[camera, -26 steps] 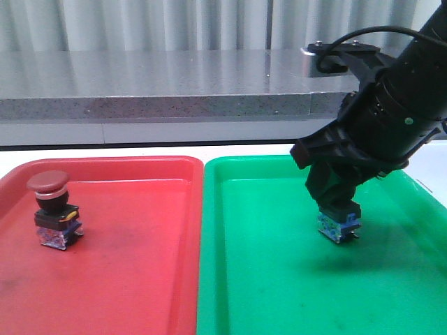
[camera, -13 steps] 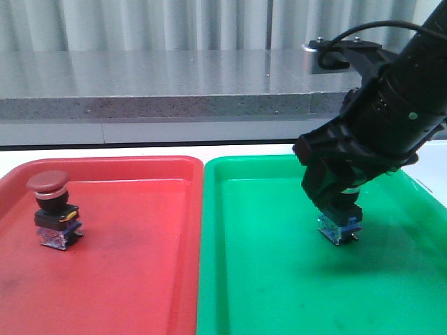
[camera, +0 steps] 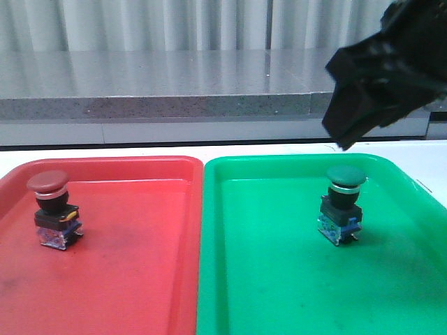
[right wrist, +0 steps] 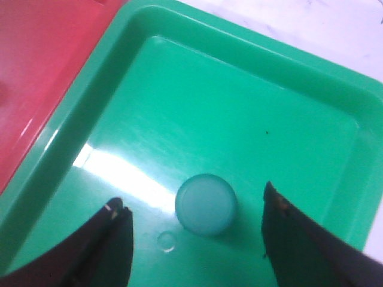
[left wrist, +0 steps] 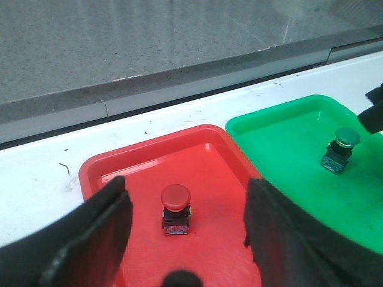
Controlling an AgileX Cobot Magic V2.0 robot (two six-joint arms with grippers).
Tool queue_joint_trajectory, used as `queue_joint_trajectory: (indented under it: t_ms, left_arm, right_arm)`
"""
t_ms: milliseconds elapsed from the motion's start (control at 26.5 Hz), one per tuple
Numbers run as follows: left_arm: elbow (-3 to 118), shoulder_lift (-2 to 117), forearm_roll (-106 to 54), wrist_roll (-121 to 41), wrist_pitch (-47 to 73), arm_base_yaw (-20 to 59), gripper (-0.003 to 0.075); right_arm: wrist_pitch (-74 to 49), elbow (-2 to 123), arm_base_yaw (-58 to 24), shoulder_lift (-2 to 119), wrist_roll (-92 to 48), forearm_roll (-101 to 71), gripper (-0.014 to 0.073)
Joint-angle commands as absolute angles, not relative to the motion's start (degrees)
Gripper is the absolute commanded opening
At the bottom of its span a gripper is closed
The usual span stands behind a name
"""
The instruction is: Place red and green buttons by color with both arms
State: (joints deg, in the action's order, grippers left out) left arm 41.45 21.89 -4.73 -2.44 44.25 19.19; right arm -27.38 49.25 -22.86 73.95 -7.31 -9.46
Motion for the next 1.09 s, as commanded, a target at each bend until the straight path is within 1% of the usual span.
queue_joint_trajectory:
  t_ms: [0,415,679,868,1057]
  left_arm:
    - [42.9,22.3,-5.0,-2.4,40.2,19.8,0.0409]
    - [42.9,22.3,-5.0,-2.4,40.2,19.8,0.0409]
    - [42.9,22.3,-5.0,-2.4,40.2,19.8,0.0409]
    - [42.9,22.3,-5.0,-2.4,40.2,19.8,0.0409]
    - [42.9,22.3,-5.0,-2.4,40.2,19.8,0.0409]
  right_arm:
    - [-30.0,51.1,-22.9,67.2,-8.2,-8.1,0.0489]
    - [-42.6,51.1,-22.9,51.8,-7.5,-6.2,0.0489]
    - [-48.4,51.1,-22.9,43.8,-5.2,-6.2,0.0489]
    - [-51.4,50.7,-22.9,38.9,-3.4,-6.2,0.0489]
    - [-51.7,48.4,-22.9,34.0,-2.6,-4.7,0.0489]
